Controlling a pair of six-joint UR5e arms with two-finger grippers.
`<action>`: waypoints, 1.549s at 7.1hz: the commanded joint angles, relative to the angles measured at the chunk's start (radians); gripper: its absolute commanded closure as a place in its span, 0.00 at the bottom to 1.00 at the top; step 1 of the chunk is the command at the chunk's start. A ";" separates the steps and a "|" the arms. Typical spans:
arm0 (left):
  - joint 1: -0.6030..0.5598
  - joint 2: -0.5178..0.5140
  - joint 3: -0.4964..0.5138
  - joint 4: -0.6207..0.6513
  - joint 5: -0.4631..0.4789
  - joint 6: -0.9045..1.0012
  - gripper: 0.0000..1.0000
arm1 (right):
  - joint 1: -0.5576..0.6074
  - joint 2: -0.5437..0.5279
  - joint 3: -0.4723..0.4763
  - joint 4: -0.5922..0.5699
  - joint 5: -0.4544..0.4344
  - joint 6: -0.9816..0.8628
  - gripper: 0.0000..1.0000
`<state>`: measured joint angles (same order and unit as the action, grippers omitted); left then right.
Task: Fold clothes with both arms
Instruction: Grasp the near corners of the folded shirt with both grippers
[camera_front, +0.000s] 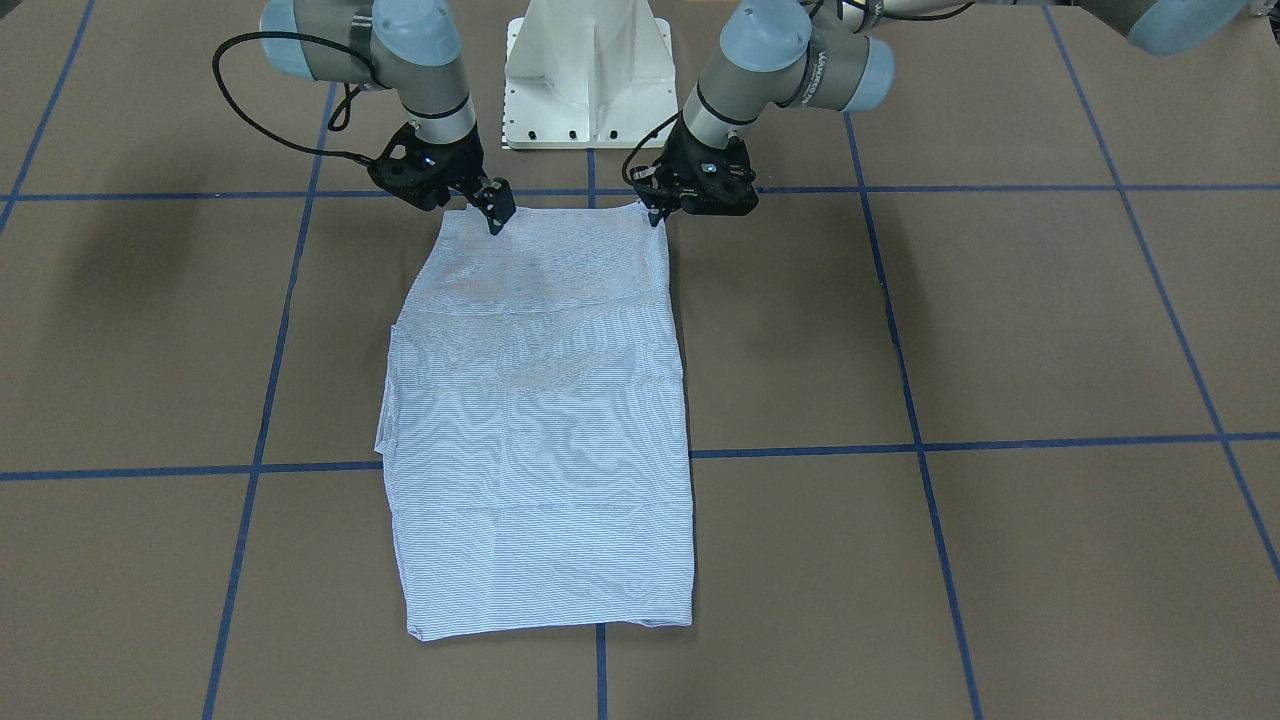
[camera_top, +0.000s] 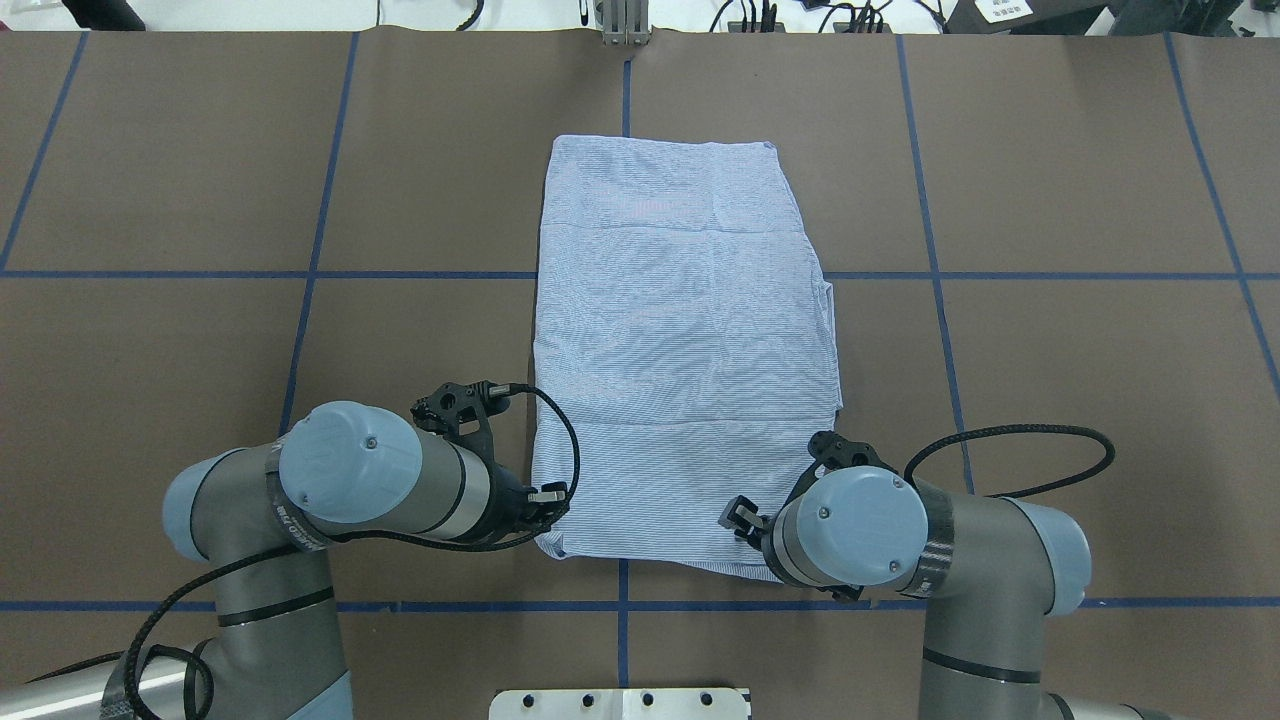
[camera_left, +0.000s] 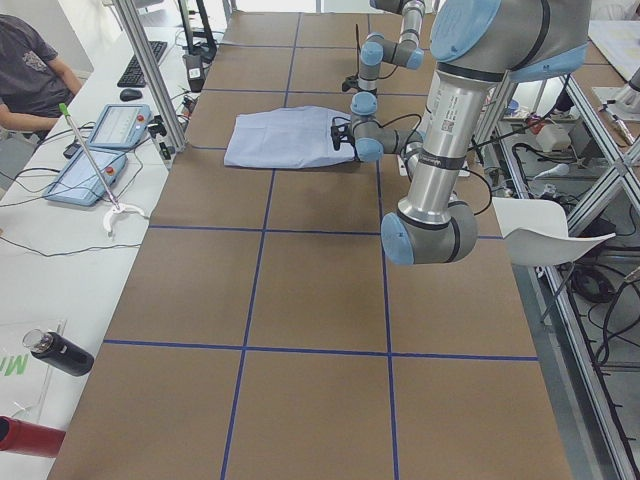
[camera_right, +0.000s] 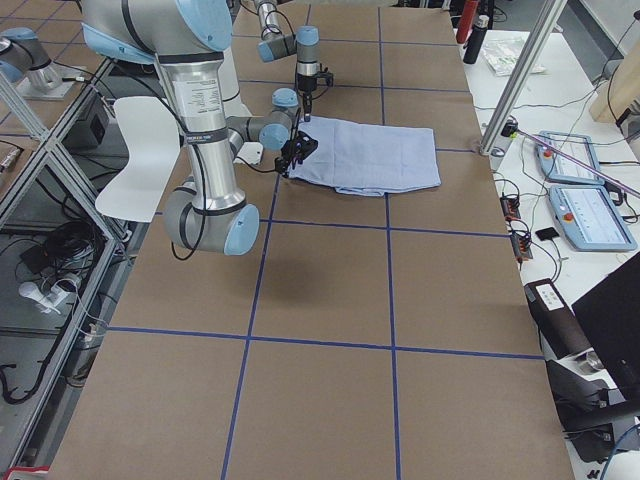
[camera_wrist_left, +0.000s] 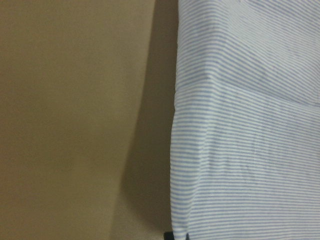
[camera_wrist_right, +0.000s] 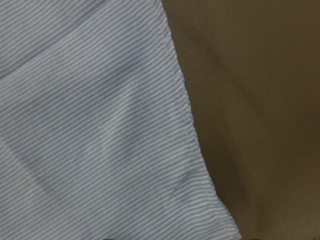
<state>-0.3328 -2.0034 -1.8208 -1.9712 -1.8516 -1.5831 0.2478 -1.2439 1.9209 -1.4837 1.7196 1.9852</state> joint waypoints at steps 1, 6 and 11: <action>0.000 0.000 0.002 0.000 0.000 0.000 1.00 | 0.005 -0.002 0.003 0.000 0.003 -0.006 0.54; 0.000 0.000 0.002 0.000 0.000 0.000 1.00 | 0.007 0.003 0.000 -0.001 -0.003 -0.006 0.72; -0.012 0.000 -0.015 0.002 -0.001 0.000 1.00 | 0.039 0.004 0.023 -0.004 0.023 -0.011 1.00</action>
<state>-0.3410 -2.0039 -1.8246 -1.9708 -1.8519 -1.5835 0.2714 -1.2401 1.9285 -1.4867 1.7268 1.9771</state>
